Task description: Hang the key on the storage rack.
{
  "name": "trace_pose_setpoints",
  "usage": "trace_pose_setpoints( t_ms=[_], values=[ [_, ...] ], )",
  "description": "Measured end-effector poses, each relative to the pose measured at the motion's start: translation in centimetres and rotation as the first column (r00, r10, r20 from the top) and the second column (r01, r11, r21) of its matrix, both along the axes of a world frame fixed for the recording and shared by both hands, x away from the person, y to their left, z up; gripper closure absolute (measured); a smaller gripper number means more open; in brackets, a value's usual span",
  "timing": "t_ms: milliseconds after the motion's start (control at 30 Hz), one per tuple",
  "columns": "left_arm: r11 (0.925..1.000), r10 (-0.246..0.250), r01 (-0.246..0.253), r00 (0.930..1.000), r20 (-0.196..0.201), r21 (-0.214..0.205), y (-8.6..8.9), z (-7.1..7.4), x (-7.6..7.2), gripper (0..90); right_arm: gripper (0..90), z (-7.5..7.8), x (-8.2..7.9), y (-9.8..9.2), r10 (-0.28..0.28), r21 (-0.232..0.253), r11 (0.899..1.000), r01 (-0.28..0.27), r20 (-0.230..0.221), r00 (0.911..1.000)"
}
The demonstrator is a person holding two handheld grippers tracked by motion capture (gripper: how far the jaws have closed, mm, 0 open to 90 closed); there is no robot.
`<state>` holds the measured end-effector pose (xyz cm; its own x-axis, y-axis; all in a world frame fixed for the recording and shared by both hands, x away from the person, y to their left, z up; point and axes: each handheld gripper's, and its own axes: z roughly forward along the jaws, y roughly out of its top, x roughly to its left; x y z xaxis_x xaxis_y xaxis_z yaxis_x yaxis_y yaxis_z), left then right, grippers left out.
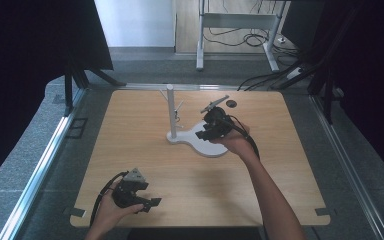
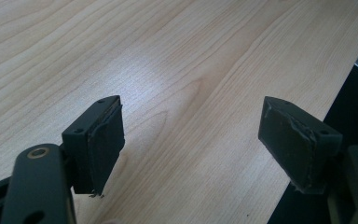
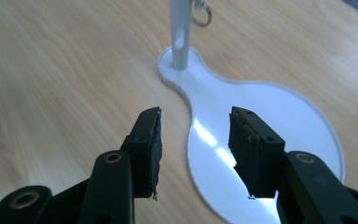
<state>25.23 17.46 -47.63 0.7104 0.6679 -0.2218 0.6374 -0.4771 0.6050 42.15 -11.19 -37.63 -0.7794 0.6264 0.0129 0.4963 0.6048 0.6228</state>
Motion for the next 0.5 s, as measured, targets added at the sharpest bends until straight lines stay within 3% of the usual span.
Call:
trace_pose_setpoints(
  t_ms=[200,500],
  values=[
    [0.9999,-0.003,0.003,1.0,-0.001,0.014,-0.1,-0.1,0.1,22.9,52.6,-1.9,-2.6,-2.1,0.013,0.019,1.0,-0.013,-0.003,0.9999],
    [0.9998,0.004,-0.004,1.0,-0.002,0.02,-0.3,-0.1,0.0,22.8,50.2,-5.1,-6.6,-4.8,-0.013,0.066,0.998,0.012,0.012,0.9998]
  ],
)
